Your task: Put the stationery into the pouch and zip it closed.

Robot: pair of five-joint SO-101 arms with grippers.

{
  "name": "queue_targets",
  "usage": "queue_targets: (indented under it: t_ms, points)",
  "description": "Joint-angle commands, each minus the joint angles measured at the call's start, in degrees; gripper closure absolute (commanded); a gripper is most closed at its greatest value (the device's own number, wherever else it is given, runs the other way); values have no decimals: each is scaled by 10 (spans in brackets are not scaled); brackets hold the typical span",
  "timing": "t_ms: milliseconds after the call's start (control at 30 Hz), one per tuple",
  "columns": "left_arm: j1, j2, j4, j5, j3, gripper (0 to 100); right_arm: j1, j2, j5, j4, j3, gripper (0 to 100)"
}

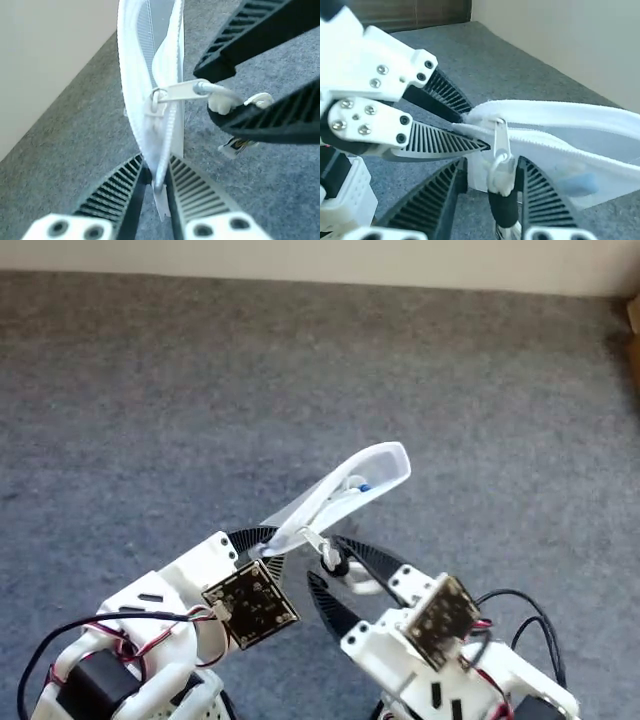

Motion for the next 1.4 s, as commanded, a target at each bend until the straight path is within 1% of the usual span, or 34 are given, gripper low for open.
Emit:
queue_targets:
  t_ms: [0,133,333,467,767,1133,1367]
  points:
    - [-11,2,2,6,8,995,-7,1,4,-25,8,854]
    - [-11,2,2,6,8,995,-1,1,6,-28,9,923]
    - [-9,1,3,6,8,995,48,1,5,-46,15,942]
    - [-9,1,3,6,8,995,73,1,6,-55,14,993]
    - [-10,1,3,6,8,995,192,1,5,-56,8,994]
    - [-11,1,5,6,8,995,285,1,4,-58,8,994]
    - [-11,1,5,5,8,995,337,1,4,-83,8,994]
